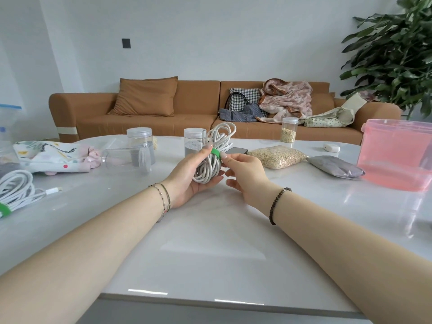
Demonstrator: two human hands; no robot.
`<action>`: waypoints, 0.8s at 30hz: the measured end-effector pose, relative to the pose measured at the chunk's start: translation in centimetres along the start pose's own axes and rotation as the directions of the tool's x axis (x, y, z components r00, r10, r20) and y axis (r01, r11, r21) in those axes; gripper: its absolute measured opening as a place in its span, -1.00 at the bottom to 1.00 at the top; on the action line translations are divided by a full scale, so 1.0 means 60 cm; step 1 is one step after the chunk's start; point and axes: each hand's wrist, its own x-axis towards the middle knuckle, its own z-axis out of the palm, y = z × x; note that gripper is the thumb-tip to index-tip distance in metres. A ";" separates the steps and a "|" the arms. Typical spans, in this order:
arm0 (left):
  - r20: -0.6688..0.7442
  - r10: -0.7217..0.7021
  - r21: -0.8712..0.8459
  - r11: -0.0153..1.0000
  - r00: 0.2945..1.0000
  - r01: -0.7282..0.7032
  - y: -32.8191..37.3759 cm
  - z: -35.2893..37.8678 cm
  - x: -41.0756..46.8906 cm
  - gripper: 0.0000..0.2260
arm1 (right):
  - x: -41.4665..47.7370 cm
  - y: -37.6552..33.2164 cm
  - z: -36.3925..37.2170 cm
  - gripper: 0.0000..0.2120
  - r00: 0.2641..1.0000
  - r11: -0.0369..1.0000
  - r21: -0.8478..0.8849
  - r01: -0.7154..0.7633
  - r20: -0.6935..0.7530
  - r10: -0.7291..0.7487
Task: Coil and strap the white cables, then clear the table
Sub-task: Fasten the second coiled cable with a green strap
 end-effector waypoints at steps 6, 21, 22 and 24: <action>0.063 -0.011 0.171 0.985 0.998 0.000 -0.005 0.003 -0.003 -0.48 | 0.009 -0.002 -0.005 -0.81 0.981 0.982 -0.112 0.155 -0.104 -0.166; 0.008 0.043 0.125 0.991 0.999 -0.043 -0.015 -0.004 0.009 -0.60 | 0.012 -0.009 -0.004 -0.91 0.955 0.936 -0.218 0.275 -0.046 -0.292; -0.003 0.047 0.150 0.988 0.999 -0.046 -0.017 -0.005 0.009 -0.58 | 0.013 -0.009 -0.003 -0.91 0.950 0.931 -0.221 0.289 -0.051 -0.307; -0.028 0.066 0.191 0.980 0.997 -0.059 -0.018 -0.005 0.011 -0.54 | 0.015 -0.011 -0.002 -0.91 0.939 0.921 -0.224 0.320 -0.056 -0.340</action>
